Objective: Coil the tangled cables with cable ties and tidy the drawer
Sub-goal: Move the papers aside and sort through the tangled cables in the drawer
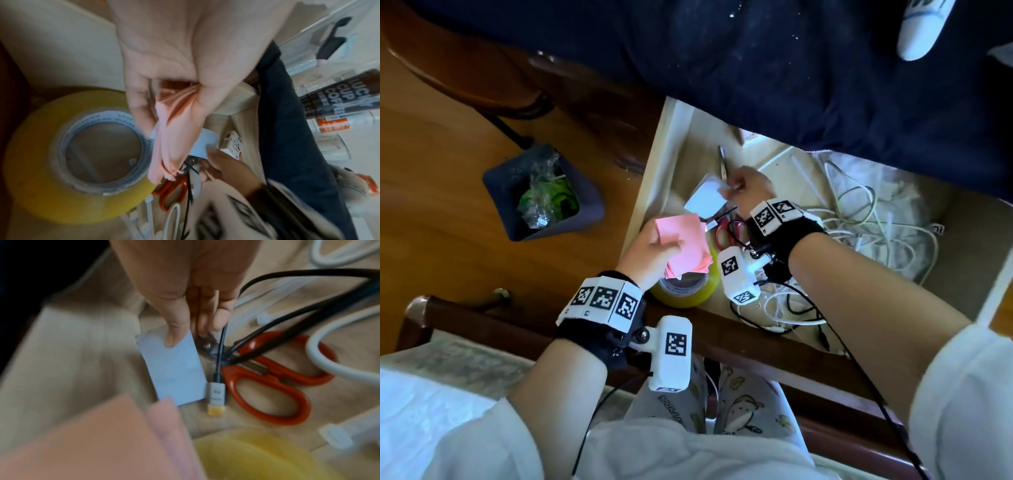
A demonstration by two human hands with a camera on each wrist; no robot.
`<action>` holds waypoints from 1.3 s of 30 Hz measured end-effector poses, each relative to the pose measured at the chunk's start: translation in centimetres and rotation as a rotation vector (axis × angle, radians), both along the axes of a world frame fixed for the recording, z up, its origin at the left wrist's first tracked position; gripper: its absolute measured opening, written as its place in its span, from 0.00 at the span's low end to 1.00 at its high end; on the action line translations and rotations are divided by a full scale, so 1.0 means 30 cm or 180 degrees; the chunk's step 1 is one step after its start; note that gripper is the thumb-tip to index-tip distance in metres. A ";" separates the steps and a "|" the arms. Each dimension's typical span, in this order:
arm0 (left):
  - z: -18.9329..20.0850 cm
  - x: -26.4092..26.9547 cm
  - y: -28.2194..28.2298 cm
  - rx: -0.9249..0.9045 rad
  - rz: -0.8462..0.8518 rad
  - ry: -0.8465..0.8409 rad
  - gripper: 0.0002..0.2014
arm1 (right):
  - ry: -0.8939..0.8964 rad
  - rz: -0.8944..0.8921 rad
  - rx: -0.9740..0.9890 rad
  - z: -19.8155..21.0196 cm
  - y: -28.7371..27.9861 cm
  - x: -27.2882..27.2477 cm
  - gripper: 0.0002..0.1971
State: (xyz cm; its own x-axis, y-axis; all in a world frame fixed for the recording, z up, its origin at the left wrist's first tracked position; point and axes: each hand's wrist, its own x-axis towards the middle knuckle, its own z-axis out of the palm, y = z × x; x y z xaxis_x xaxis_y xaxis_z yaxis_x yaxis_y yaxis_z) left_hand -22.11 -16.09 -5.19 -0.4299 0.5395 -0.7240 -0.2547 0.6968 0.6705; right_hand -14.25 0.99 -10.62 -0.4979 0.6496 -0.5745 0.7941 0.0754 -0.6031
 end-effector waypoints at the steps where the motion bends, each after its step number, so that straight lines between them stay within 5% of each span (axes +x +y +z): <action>1: -0.008 -0.001 0.003 0.0005 0.0088 -0.0048 0.16 | 0.0244 -0.0249 -0.0120 0.016 0.004 0.024 0.06; 7: -0.014 0.023 0.022 0.0171 0.0277 0.0129 0.32 | 0.1357 -0.1663 -0.1115 0.123 0.018 0.174 0.12; 9: -0.006 0.036 0.033 0.0173 0.0158 0.0031 0.35 | 0.1603 -0.1610 -0.1487 0.150 -0.007 0.196 0.11; 13: 0.028 0.074 0.060 0.0289 0.0179 -0.0389 0.15 | 0.1555 -0.0998 -0.1328 0.174 -0.058 0.200 0.10; 17: 0.036 0.105 0.069 0.0542 0.0414 -0.0688 0.06 | 0.1390 -0.0982 -0.0968 0.184 -0.087 0.209 0.15; 24: 0.038 0.112 0.074 0.0705 0.0466 -0.1037 0.10 | 0.1470 -0.0905 -0.0834 0.201 -0.115 0.231 0.18; 28: 0.029 0.106 0.078 0.0711 0.0595 -0.0985 0.20 | 0.1488 -0.1205 -0.0829 0.191 -0.121 0.241 0.20; 32: 0.018 0.105 0.075 0.0863 0.0640 -0.1151 0.26 | 0.1588 -0.1453 -0.1686 0.190 -0.137 0.256 0.15; 39: 0.028 0.111 0.080 0.0794 0.0154 -0.1056 0.32 | 0.1525 -0.0691 -0.1524 0.213 -0.142 0.270 0.19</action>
